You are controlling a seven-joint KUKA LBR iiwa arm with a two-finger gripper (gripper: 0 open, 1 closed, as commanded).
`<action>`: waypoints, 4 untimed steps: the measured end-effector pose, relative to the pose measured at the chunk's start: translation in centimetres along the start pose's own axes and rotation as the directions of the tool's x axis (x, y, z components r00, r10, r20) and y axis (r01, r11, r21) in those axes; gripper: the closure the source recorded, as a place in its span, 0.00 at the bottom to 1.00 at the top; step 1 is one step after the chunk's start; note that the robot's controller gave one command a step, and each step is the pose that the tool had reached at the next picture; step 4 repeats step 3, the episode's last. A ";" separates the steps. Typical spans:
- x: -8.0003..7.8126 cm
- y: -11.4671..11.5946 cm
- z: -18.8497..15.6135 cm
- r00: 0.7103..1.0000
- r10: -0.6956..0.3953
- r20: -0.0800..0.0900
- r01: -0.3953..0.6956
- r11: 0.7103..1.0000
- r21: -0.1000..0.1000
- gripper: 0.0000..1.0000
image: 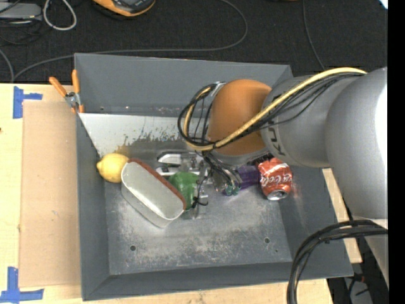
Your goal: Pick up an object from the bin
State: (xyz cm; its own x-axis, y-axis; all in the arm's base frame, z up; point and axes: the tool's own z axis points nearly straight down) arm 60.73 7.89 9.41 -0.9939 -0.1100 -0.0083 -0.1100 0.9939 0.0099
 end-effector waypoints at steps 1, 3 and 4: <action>-0.1 0.0 -0.7 1.000 0.001 0.002 -0.001 1.000 0.000 1.00; 0.3 0.0 -4.7 1.000 0.000 -0.010 0.000 1.000 0.000 1.00; 0.3 0.0 -4.7 1.000 0.000 -0.010 0.000 1.000 0.000 1.00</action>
Offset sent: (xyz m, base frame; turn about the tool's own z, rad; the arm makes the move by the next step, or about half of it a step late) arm 0.0005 -0.0001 0.0359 0.0002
